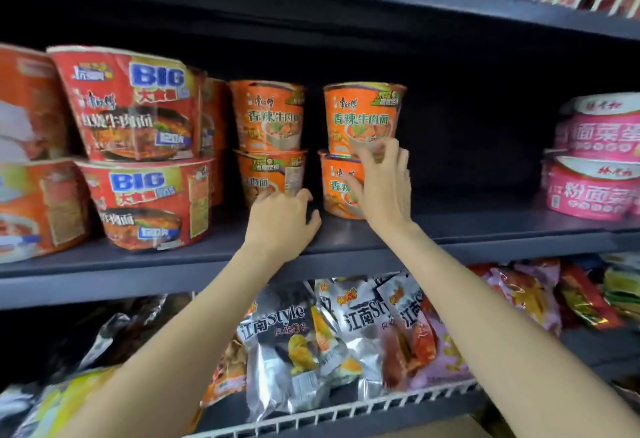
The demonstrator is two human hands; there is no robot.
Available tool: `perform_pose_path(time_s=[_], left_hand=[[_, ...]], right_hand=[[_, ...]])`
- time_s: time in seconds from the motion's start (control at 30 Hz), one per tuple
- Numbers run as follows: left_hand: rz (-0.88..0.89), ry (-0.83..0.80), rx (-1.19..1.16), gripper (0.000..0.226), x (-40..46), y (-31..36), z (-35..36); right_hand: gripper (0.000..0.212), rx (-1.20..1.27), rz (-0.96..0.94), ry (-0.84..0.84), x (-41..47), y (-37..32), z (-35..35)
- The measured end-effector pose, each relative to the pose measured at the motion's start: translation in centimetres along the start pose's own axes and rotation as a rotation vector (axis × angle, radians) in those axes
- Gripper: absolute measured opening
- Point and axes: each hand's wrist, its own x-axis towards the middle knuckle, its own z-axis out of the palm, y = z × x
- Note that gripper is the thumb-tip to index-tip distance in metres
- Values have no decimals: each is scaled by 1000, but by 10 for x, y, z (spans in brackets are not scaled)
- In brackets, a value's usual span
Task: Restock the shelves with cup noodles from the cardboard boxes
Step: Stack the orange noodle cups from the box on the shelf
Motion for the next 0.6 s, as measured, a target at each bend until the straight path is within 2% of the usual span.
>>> perform_pose_path(time_s=[0.17,0.27,0.33,0.47,0.53,0.6], left_hand=[[31,13,-55,29,-1,-1,3],[8,36,-65,28,-1,-2,3],[55,107,-107,25,-3,-2,-3],[234,379,-265,21,-20,4,-19],[234,427,-392,23,-43,16,-25],[217,406,-502,23,-75,31,-28]], right_hand=[[55,88,196,-282,31,15,23],[63,59,278,-369,34,24,20],[60,180,290,-338,22,25,4],[35,419,192,-191,-47,22,-55],[30,494,145,-161,-90,23,-83],[28,548,119,-179,-135,27,-105]])
